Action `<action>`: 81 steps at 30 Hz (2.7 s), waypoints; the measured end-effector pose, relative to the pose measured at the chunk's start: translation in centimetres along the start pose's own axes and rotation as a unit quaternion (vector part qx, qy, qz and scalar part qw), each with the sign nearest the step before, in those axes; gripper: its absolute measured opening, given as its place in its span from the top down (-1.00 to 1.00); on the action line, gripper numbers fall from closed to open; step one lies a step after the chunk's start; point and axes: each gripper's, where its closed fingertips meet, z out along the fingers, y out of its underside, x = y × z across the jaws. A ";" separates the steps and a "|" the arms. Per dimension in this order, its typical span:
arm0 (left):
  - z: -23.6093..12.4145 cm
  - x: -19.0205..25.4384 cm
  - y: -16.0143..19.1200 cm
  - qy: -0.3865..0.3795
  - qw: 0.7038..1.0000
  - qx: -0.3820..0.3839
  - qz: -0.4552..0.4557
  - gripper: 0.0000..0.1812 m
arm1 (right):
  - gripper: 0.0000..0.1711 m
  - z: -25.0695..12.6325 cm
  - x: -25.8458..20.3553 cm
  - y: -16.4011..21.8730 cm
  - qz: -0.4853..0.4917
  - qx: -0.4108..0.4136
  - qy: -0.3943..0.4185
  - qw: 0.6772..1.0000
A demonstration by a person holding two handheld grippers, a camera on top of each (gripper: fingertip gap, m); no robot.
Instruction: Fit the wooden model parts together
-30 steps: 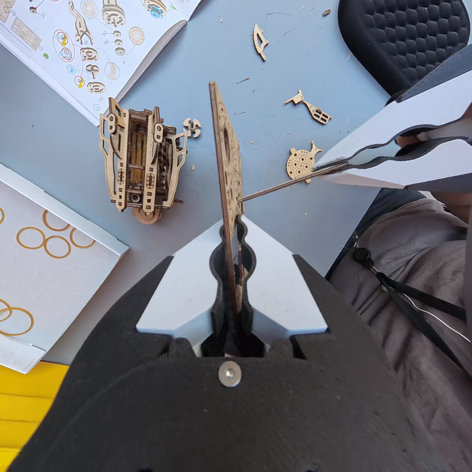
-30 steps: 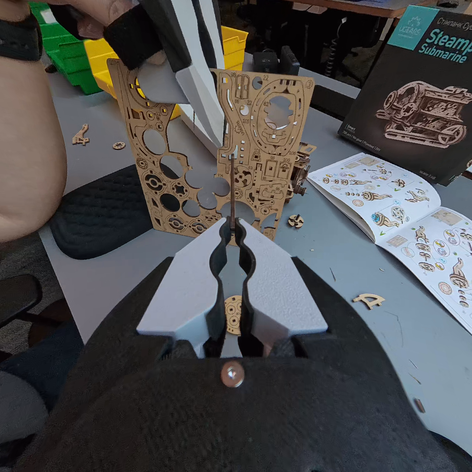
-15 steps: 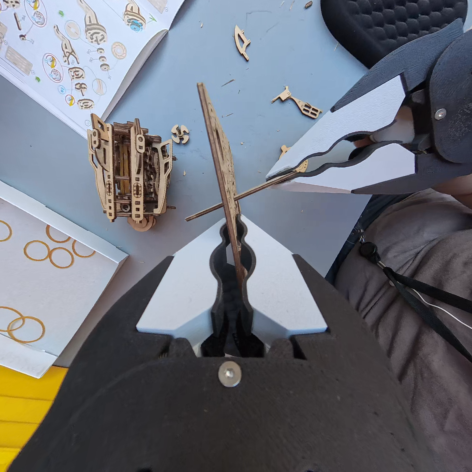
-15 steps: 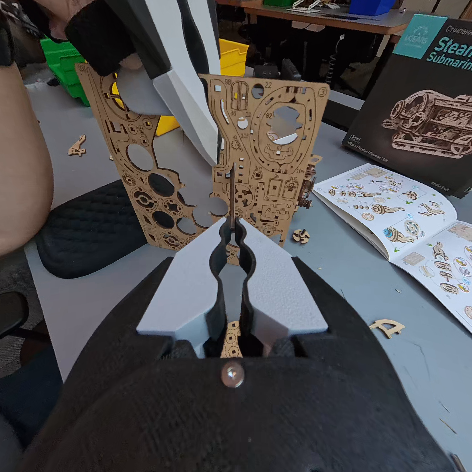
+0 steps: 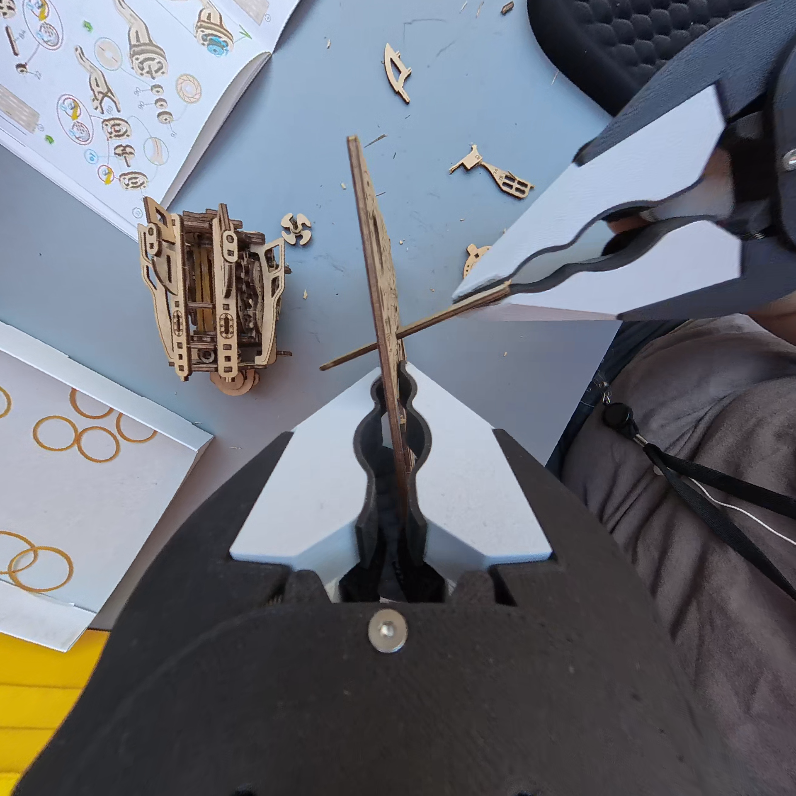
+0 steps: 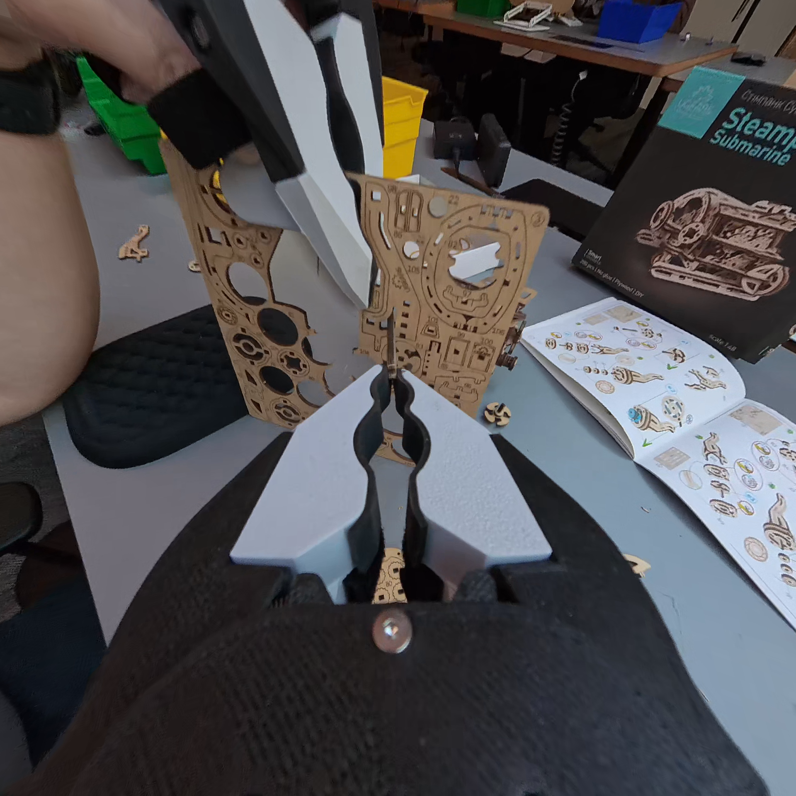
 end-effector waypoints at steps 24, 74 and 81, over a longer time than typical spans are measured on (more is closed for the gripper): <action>0.0 0.3 0.4 0.028 1.000 -0.004 0.008 0.98 | 1.00 -10.8 13.1 9.2 -0.065 -0.151 0.146 0.976; 0.7 0.6 1.1 0.144 0.989 -0.018 0.020 0.98 | 0.17 2.5 2.8 -4.5 -0.093 -0.014 -0.278 0.956; 1.0 0.5 1.0 0.161 0.987 -0.018 0.021 0.98 | 0.59 3.0 -0.6 -2.2 -0.058 -0.108 -0.452 0.883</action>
